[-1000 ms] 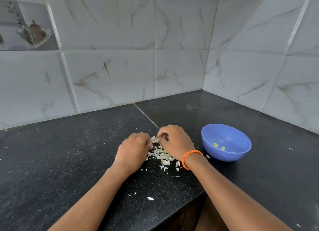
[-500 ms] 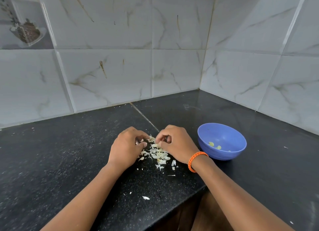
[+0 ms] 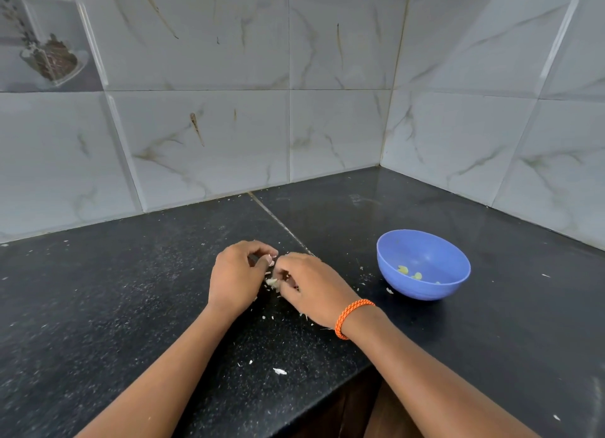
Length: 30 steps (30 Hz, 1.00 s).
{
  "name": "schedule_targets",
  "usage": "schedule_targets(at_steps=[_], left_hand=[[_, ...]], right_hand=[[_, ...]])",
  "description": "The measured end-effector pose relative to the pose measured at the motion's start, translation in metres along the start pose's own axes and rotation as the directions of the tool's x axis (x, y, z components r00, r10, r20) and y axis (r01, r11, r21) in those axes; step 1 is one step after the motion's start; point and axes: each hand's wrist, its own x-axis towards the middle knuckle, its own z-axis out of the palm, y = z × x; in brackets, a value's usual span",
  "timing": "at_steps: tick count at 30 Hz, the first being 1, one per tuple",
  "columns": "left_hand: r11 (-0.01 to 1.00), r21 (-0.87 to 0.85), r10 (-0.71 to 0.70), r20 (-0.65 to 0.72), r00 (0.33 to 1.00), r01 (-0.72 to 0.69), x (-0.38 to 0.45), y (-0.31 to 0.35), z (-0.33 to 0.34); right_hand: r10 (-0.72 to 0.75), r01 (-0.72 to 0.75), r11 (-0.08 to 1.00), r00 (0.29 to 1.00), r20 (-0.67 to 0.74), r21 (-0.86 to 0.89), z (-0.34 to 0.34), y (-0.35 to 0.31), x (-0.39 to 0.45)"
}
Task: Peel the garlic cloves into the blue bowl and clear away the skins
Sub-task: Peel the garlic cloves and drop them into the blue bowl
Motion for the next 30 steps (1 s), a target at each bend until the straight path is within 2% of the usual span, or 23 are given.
schedule_targets(at_steps=[4, 8, 12, 14, 19, 22, 24, 27, 30], left_hand=[[0.992, -0.114, 0.067, 0.064, 0.996, -0.059, -0.003, 0.008, -0.001], [0.987, -0.138, 0.101, 0.134, 0.986, -0.082, -0.007, 0.012, 0.001], [0.986, -0.143, 0.105, 0.139, 0.985, -0.085, -0.006, 0.009, 0.001], [0.988, -0.128, 0.103, 0.127, 0.987, -0.087, -0.005, 0.006, 0.002], [0.993, -0.094, 0.076, 0.076, 0.994, -0.069, -0.005, 0.008, 0.003], [0.994, -0.062, 0.092, 0.104, 0.990, -0.086, -0.004, 0.010, 0.001], [0.995, -0.032, 0.096, 0.130, 0.987, -0.093, -0.002, 0.011, -0.002], [0.997, -0.010, 0.081, 0.142, 0.987, -0.081, -0.003, 0.013, -0.005], [0.997, -0.001, 0.076, 0.113, 0.991, -0.077, -0.005, 0.011, -0.006]], right_hand=[[0.137, -0.118, 0.974, 0.986, -0.091, 0.193, -0.007, 0.017, -0.001], [0.147, -0.117, 0.971, 0.980, -0.136, 0.207, -0.015, 0.023, -0.003], [0.171, -0.127, 0.960, 0.972, -0.163, 0.248, -0.015, 0.028, -0.005], [0.148, -0.106, 0.964, 0.976, -0.161, 0.244, -0.013, 0.026, -0.007], [0.071, -0.059, 0.994, 0.989, -0.129, 0.095, -0.007, 0.014, -0.012], [0.085, -0.070, 0.992, 0.986, -0.146, 0.107, -0.006, 0.007, -0.015], [0.064, -0.042, 0.979, 0.992, -0.109, 0.198, -0.007, -0.002, -0.018], [-0.030, 0.003, 0.947, 0.996, 0.080, 0.322, -0.007, -0.025, -0.027], [-0.121, 0.089, 0.981, 0.976, 0.182, 0.171, 0.006, -0.042, -0.033]])
